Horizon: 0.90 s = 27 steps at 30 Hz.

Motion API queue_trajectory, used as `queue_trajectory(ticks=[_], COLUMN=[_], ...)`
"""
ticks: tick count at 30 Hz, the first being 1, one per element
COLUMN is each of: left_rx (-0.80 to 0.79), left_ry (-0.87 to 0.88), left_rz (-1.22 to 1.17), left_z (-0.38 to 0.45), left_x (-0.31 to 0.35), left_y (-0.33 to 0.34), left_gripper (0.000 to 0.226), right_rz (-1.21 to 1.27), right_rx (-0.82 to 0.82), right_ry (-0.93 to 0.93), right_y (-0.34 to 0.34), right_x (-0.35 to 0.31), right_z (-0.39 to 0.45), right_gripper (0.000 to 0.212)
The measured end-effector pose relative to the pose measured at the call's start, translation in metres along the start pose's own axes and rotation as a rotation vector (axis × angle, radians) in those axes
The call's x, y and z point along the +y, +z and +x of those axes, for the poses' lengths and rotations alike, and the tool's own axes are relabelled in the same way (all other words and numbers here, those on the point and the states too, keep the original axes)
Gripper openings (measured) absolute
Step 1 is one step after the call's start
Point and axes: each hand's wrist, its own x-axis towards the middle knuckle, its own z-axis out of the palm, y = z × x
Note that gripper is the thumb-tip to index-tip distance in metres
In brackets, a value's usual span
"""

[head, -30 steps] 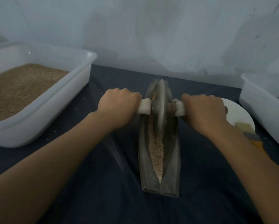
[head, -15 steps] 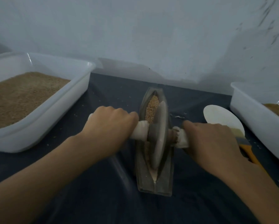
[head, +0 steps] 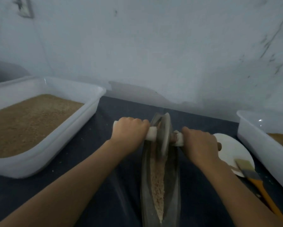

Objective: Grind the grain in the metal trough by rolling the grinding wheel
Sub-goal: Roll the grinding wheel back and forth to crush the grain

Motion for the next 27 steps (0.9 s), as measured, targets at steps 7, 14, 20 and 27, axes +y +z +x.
queue_trajectory(ticks=[7, 14, 20, 27], left_rx=[-0.24, -0.224, -0.081, -0.171], left_ry=[0.086, 0.126, 0.024, 0.055], left_rz=[-0.202, -0.183, -0.117, -0.132], left_z=[-0.05, -0.06, -0.018, -0.027], left_x=[-0.003, -0.004, -0.008, -0.008], left_y=[-0.036, -0.044, 0.002, -0.013], left_gripper=[0.026, 0.024, 0.03, 0.032], right_rz=[0.08, 0.166, 0.143, 0.158], right_rx=[-0.217, -0.229, -0.009, -0.081], right_ry=[-0.089, -0.084, -0.082, -0.141], right_y=[-0.042, -0.057, -0.017, -0.027], right_x=[-0.004, -0.007, -0.005, -0.001], right_z=[-0.056, -0.071, -0.016, -0.025], right_gripper=[0.027, 0.023, 0.015, 0.017])
